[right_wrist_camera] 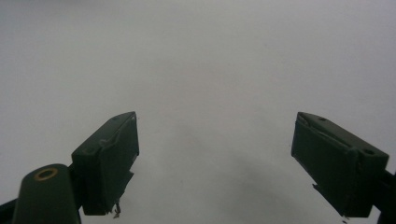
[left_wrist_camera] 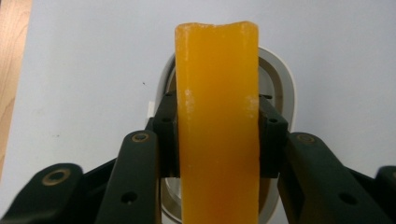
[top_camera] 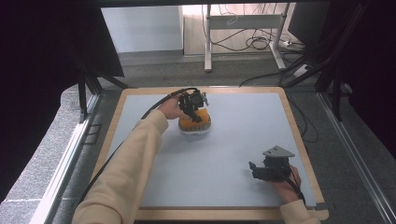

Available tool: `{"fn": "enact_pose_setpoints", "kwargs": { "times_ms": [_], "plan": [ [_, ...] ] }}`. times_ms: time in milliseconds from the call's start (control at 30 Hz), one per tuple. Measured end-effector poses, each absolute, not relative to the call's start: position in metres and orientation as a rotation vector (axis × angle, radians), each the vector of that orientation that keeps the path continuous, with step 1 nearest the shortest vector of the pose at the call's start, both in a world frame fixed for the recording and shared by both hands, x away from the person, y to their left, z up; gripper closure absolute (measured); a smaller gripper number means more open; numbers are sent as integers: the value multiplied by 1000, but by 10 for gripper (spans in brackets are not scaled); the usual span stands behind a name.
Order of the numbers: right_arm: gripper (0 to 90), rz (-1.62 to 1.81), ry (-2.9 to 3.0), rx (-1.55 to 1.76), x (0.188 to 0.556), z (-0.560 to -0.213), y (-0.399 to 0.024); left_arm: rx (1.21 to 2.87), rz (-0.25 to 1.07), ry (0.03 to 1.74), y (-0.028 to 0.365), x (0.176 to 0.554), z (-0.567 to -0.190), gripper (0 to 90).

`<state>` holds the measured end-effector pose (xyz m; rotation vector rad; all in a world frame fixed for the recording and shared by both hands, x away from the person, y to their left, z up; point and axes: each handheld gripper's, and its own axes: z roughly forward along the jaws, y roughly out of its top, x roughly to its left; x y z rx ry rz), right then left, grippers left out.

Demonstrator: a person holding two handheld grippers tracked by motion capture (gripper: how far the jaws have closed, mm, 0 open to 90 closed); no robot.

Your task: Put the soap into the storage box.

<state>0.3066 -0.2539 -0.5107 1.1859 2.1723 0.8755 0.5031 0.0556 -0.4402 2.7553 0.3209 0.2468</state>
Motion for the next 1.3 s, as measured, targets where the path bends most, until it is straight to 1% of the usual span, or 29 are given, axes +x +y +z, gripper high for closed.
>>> {"fn": "enact_pose_setpoints", "kwargs": {
  "times_ms": [133, 167, 200, 333, 400, 567, 700, 1000, 1133, 1300],
  "plan": [
    [153, 877, 2174, 1186, 306, -511, -253, 2680, 275, 355, 58, 503, -430, 579],
    [153, 877, 2174, 1186, 306, -511, -253, 2667, 299, 370, 59, 503, -428, 556],
    [153, 877, 2173, 1186, 306, -511, -253, 2669, 312, 362, 60, 503, -427, 505],
    [153, 875, 2176, 1183, 306, -511, -253, 2652, 386, 395, 62, 502, -424, 404],
    [153, 875, 2175, 1184, 306, -511, -253, 2635, 441, 435, 64, 500, -421, 318],
    [153, 876, 2174, 1185, 306, -511, -253, 2583, 501, 483, 67, 492, -410, 251],
    [153, 874, 2174, 1185, 306, -511, -253, 2544, 482, 527, 73, 484, -404, 247],
    [152, 873, 2173, 1185, 305, -510, -253, 2441, 351, 612, 100, 459, -404, 266],
    [152, 871, 2172, 1187, 305, -510, -253, 2408, 333, 651, 114, 443, -408, 272],
    [152, 869, 2173, 1188, 305, -510, -252, 2385, 365, 702, 133, 419, -414, 270]
  ]
}}
